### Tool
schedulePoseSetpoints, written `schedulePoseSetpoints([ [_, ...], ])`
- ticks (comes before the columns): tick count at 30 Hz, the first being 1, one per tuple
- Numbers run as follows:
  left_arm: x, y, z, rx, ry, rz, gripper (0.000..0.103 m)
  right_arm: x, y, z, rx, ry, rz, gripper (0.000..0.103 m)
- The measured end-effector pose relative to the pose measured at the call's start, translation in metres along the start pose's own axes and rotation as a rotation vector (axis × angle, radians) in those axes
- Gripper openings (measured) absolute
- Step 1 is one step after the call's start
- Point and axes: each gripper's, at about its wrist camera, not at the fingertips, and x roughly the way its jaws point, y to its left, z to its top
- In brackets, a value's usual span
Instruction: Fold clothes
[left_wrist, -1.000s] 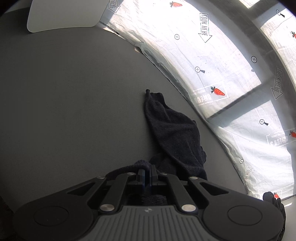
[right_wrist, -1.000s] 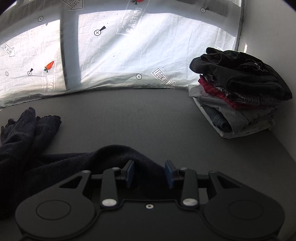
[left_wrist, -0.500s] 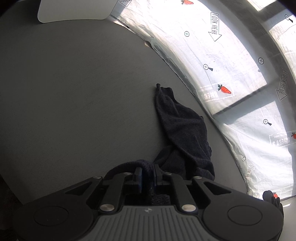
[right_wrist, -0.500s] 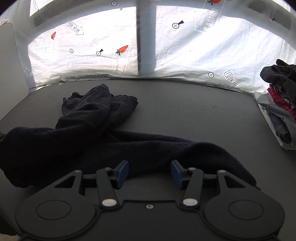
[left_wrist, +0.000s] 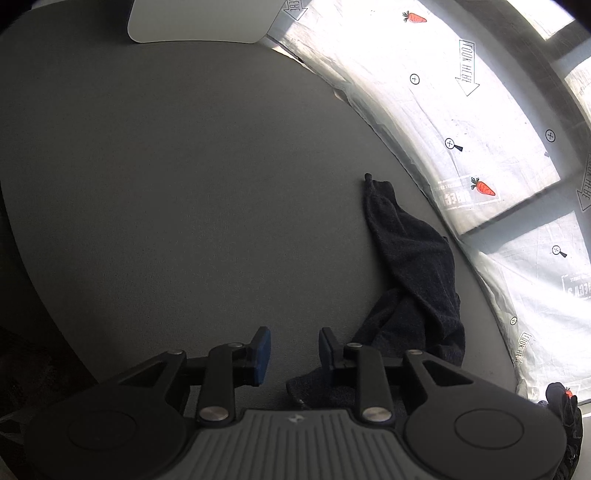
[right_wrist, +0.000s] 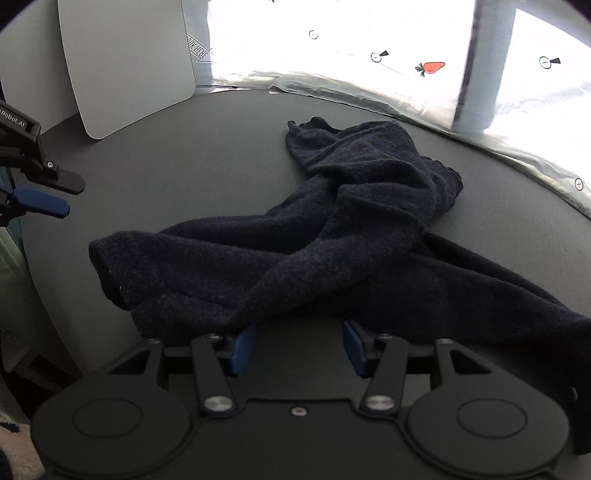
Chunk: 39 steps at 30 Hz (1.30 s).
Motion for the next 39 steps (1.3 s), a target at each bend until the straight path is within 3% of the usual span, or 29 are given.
schedulePoseSetpoints([
  [3,0.001,0.009,0.0,-0.016,0.007,0.008,0.034,0.003,0.012,-0.001,-0.078,-0.005,-0.04,0.055],
  [7,0.005,0.015,0.002,-0.028,0.025,0.006,0.035,-0.002,0.032,-0.002,-0.253,-0.072,-0.177,0.069],
  [10,0.01,0.015,0.003,-0.02,0.051,-0.002,0.035,-0.008,0.038,0.0,-0.311,-0.111,-0.189,0.07],
  [12,0.016,0.01,0.004,0.002,0.077,-0.01,0.035,-0.01,0.032,0.006,-0.228,-0.085,-0.148,0.07],
  [14,0.022,0.003,0.005,0.043,0.111,-0.014,0.035,-0.01,0.016,0.011,-0.062,-0.046,-0.092,0.067],
  [19,0.04,-0.012,-0.003,0.144,0.197,0.009,0.035,-0.014,-0.053,0.002,0.519,0.0,0.003,0.063],
  [22,0.051,-0.015,-0.01,0.168,0.255,0.006,0.035,-0.019,-0.077,-0.011,0.761,-0.017,0.06,0.06],
  [27,0.066,-0.023,-0.02,0.22,0.322,0.015,0.036,-0.014,-0.079,-0.027,0.959,-0.027,0.205,0.061],
  [29,0.071,-0.026,-0.023,0.237,0.339,0.02,0.036,-0.005,-0.074,-0.03,0.979,-0.004,0.248,0.061],
  [33,0.079,-0.028,-0.027,0.257,0.382,0.04,0.036,0.019,-0.063,-0.029,0.955,0.104,0.253,0.06],
  [36,0.078,-0.029,-0.029,0.271,0.384,0.041,0.036,0.034,-0.06,-0.035,0.989,0.144,0.287,0.032],
  [37,0.077,-0.029,-0.028,0.277,0.381,0.046,0.036,0.036,-0.06,-0.036,0.997,0.138,0.294,0.006],
  [39,0.075,-0.03,-0.026,0.276,0.369,0.05,0.037,0.028,-0.062,-0.031,0.937,0.099,0.232,0.005],
])
